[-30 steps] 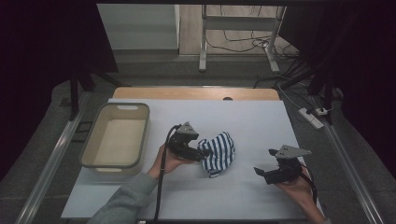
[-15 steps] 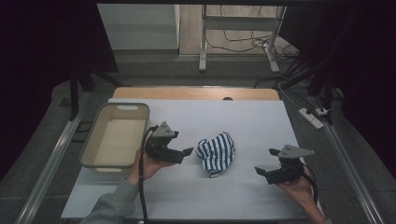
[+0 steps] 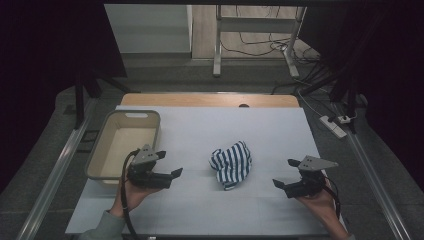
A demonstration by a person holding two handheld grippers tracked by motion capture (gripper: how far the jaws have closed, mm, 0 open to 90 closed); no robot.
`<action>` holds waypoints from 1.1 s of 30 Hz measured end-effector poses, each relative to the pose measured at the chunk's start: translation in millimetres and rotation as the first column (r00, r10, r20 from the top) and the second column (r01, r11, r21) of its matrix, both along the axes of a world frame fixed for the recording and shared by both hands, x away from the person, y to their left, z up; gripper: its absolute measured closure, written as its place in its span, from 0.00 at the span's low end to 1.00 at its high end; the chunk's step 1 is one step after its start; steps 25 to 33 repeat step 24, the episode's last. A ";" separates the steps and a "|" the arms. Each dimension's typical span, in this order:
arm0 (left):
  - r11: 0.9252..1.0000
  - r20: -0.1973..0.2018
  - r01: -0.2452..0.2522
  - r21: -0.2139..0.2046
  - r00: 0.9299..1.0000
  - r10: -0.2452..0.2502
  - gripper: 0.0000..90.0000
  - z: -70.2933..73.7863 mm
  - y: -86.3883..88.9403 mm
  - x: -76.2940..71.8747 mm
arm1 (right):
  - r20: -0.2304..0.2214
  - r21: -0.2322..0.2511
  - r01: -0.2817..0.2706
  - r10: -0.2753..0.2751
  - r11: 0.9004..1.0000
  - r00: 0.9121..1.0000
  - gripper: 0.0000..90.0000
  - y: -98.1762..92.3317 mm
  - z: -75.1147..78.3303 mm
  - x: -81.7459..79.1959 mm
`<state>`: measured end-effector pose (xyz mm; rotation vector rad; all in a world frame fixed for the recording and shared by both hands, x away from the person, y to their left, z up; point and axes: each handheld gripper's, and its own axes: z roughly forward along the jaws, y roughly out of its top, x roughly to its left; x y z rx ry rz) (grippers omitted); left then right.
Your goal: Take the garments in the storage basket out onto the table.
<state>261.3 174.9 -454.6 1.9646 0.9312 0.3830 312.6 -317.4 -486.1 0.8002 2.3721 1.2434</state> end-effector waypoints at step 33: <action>1.000 -0.035 -0.003 -0.021 0.999 0.002 0.19 -7.7 8.6 0.8 | 0.023 -0.010 -0.007 0.007 1.000 1.000 0.06 0.1 1.8 -2.0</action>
